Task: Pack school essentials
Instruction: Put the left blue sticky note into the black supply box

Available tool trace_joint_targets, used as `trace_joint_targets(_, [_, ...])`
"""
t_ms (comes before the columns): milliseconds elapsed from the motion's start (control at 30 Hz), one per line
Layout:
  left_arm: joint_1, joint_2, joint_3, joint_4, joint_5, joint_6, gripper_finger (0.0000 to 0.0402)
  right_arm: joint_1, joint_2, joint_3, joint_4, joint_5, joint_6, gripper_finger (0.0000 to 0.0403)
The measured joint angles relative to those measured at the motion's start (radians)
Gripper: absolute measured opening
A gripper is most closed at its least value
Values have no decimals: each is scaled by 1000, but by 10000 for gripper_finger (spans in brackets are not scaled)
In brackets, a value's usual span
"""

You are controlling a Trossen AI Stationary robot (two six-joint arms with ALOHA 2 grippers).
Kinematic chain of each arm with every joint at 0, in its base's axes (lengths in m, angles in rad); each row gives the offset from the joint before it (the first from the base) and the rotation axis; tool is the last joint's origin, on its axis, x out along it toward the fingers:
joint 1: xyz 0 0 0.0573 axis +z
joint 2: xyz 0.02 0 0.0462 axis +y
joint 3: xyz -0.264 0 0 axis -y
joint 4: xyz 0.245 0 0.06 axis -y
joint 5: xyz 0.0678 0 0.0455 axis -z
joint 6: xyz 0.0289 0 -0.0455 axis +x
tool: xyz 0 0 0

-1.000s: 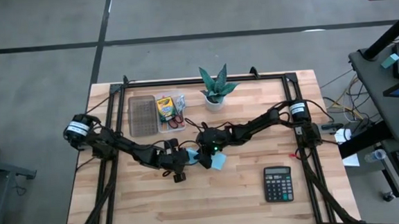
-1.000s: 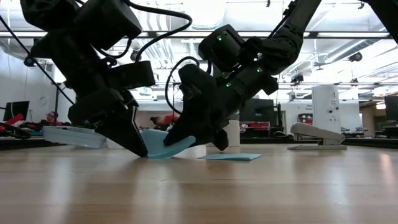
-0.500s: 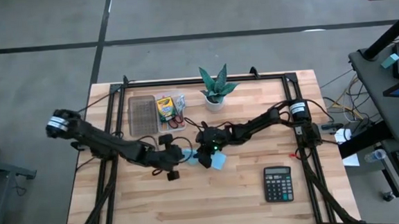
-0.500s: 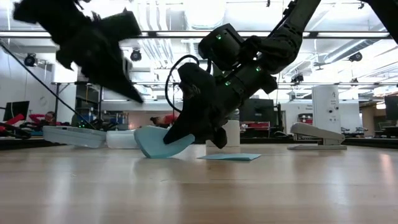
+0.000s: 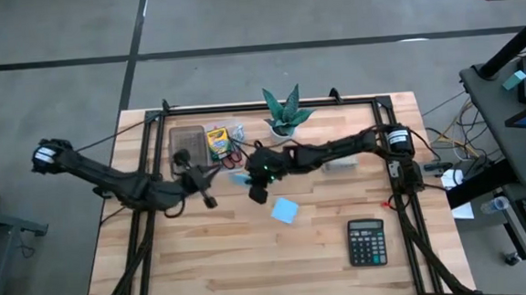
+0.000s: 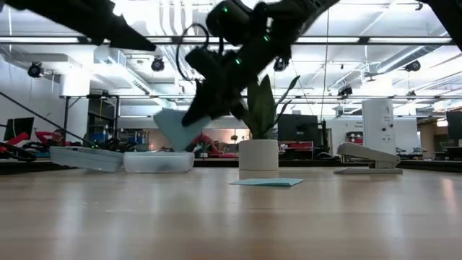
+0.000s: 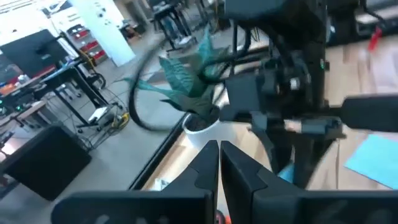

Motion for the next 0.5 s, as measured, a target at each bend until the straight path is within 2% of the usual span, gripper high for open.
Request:
trace_joint_targets(133, [0, -87, -74, 90, -4, 27, 0, -43, 0, 88, -48, 33, -84, 62])
trace_joint_targets(233, [0, -129, -101, 117, -5, 53, 0, -92, 1, 133, -44, 37, -88, 62])
trace_joint_targets(500, [0, -173, -122, 114, -5, 75, 0, -157, 49, 130, 131, 36, 1, 63])
